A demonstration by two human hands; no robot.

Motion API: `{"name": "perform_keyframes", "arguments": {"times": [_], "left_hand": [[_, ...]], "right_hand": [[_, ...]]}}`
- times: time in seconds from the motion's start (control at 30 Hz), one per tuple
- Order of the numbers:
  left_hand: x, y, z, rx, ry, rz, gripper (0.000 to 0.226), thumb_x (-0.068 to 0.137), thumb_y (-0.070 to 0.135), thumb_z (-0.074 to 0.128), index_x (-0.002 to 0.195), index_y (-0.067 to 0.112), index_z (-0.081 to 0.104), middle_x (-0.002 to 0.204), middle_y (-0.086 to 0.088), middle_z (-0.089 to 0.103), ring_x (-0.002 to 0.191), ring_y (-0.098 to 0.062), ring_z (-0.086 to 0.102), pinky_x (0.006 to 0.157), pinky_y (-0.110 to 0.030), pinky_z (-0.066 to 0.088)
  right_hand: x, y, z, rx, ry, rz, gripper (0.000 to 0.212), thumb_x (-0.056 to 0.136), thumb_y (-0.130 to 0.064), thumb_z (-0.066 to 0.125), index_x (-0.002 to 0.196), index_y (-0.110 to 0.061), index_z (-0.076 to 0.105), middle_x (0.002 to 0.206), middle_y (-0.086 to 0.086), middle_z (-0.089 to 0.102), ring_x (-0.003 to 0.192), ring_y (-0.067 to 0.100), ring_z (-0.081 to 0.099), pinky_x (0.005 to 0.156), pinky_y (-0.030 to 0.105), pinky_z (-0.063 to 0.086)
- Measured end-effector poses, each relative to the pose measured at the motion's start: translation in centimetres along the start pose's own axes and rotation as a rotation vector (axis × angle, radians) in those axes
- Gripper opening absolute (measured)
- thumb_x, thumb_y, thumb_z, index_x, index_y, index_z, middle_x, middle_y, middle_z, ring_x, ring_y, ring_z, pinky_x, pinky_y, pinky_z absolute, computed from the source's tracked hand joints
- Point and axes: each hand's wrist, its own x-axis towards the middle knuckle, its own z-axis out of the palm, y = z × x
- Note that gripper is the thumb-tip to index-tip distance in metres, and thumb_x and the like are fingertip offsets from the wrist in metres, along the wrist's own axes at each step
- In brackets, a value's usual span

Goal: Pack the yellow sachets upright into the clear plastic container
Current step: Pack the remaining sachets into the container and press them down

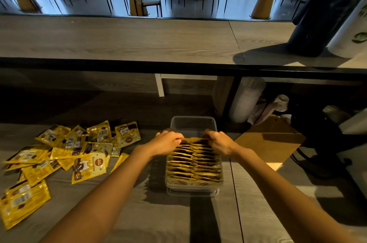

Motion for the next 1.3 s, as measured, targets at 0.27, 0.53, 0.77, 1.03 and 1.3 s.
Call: {"name": "perform_keyframes", "arguments": {"times": [0.27, 0.53, 0.77, 1.03, 1.3], "left_hand": [[-0.2, 0.7, -0.2, 0.048, -0.048, -0.028, 0.035, 0.1, 0.02, 0.026, 0.119, 0.018, 0.056, 0.123, -0.013, 0.056, 0.129, -0.026, 0.037, 0.116, -0.046, 0.006], [0.0, 0.7, 0.1, -0.056, -0.023, -0.037, 0.036, 0.097, 0.02, 0.028, 0.116, 0.021, 0.059, 0.125, -0.008, 0.056, 0.132, -0.025, 0.035, 0.116, -0.05, 0.003], [-0.5, 1.1, -0.3, -0.163, 0.073, -0.05, 0.035, 0.097, 0.017, 0.03, 0.123, 0.019, 0.054, 0.124, -0.009, 0.056, 0.124, -0.021, 0.042, 0.116, -0.047, 0.015], [-1.4, -0.8, -0.9, -0.234, 0.433, -0.109, 0.033, 0.094, 0.011, 0.04, 0.123, 0.014, 0.055, 0.122, -0.011, 0.059, 0.118, -0.026, 0.051, 0.105, -0.042, 0.038], [-6.5, -8.8, -0.1, -0.371, 0.784, -0.473, 0.036, 0.095, 0.006, 0.043, 0.131, 0.009, 0.048, 0.137, -0.012, 0.048, 0.128, -0.027, 0.043, 0.104, -0.039, 0.039]], "right_hand": [[-0.4, -0.4, -0.3, -0.062, -0.049, 0.0, 0.038, 0.1, -0.011, 0.032, 0.134, -0.011, 0.048, 0.132, 0.013, 0.056, 0.122, 0.026, 0.053, 0.101, 0.031, 0.039], [-0.9, -1.9, -0.6, -0.067, -0.111, 0.038, 0.041, 0.101, -0.022, 0.026, 0.137, -0.01, 0.042, 0.139, 0.012, 0.049, 0.126, 0.025, 0.047, 0.108, 0.035, 0.03], [-0.5, -2.2, -0.3, 0.001, -0.073, 0.044, 0.041, 0.098, -0.023, 0.032, 0.136, -0.013, 0.043, 0.135, 0.011, 0.052, 0.122, 0.023, 0.05, 0.102, 0.034, 0.038], [0.0, -4.6, 0.3, -0.062, 0.096, -0.044, 0.042, 0.094, -0.027, 0.038, 0.135, -0.017, 0.045, 0.134, 0.01, 0.054, 0.123, 0.024, 0.049, 0.104, 0.037, 0.037], [0.8, -13.7, 9.9, -0.185, 0.164, -0.42, 0.039, 0.089, -0.014, 0.049, 0.127, -0.004, 0.05, 0.132, 0.014, 0.051, 0.125, 0.028, 0.043, 0.106, 0.034, 0.031]]}}
